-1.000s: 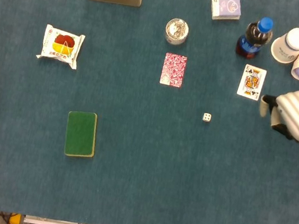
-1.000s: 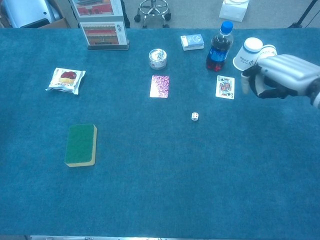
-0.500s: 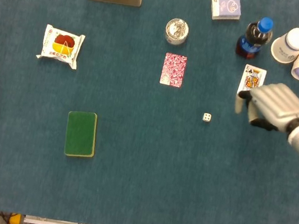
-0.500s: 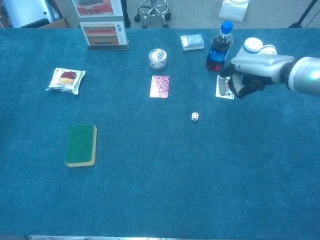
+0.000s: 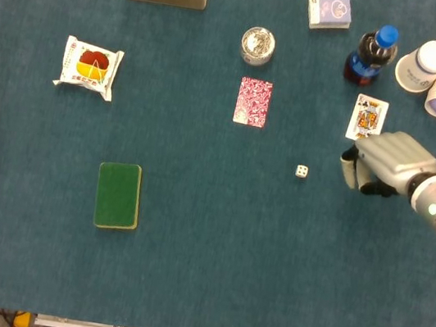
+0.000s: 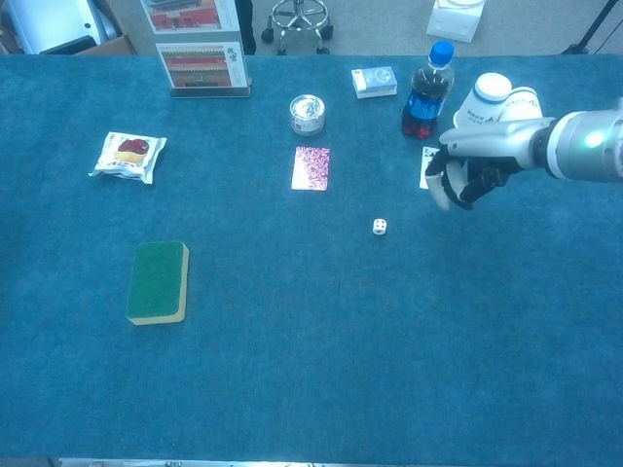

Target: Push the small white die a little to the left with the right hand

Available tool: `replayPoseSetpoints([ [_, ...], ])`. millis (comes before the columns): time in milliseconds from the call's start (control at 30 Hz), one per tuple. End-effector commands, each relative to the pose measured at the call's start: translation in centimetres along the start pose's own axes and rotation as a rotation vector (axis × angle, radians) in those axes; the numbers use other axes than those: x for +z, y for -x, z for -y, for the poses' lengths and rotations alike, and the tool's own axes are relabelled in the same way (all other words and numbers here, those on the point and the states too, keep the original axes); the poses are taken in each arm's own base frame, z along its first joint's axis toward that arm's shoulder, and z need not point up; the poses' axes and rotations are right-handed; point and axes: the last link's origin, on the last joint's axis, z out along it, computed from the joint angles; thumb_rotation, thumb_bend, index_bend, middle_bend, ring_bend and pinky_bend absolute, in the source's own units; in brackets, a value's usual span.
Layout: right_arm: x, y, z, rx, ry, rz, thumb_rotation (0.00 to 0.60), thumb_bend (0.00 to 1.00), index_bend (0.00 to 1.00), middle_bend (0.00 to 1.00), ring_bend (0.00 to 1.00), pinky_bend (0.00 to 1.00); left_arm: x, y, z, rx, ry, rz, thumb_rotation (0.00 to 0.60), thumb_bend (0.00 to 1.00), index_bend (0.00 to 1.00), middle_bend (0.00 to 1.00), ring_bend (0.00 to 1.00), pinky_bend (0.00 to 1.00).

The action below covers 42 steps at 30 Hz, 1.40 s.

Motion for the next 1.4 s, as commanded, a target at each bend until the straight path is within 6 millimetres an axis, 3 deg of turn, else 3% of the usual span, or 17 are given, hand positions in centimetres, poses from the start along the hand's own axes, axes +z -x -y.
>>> replayPoseSetpoints([
  [33, 0.0, 0.4, 0.1, -0.029, 0.015, 0.019, 0.600, 1.00, 0.47, 1.00, 1.00, 1.00, 0.0, 0.0, 0.1, -0.001, -0.002, 0.001, 0.600, 0.17, 0.38, 0.36, 0.27, 0.46],
  [167, 0.0, 0.7, 0.2, -0.012, 0.022, 0.046, 0.564, 1.00, 0.31, 1.00, 1.00, 1.00, -0.1, 0.1, 0.1, -0.003, -0.004, 0.003, 0.600, 0.17, 0.38, 0.36, 0.27, 0.46],
  [300, 0.1, 0.7, 0.3, 0.018, 0.024, 0.064, 0.446, 1.00, 0.22, 1.00, 1.00, 1.00, -0.1, 0.2, 0.2, -0.004, -0.006, 0.007, 0.600, 0.17, 0.38, 0.36, 0.27, 0.46],
  [433, 0.2, 0.7, 0.2, 0.021, 0.030, 0.064, 0.426, 1.00, 0.15, 1.00, 1.00, 1.00, 0.0, 0.3, 0.2, -0.006, -0.006, 0.008, 0.600, 0.17, 0.38, 0.36, 0.27, 0.46],
  [1400, 2.3, 3.0, 1.0, -0.002, 0.031, 0.197, 0.417, 1.00, 0.15, 1.00, 1.00, 1.00, -0.2, 0.3, 0.7, -0.019, -0.015, 0.006, 0.600, 0.17, 0.38, 0.37, 0.27, 0.46],
])
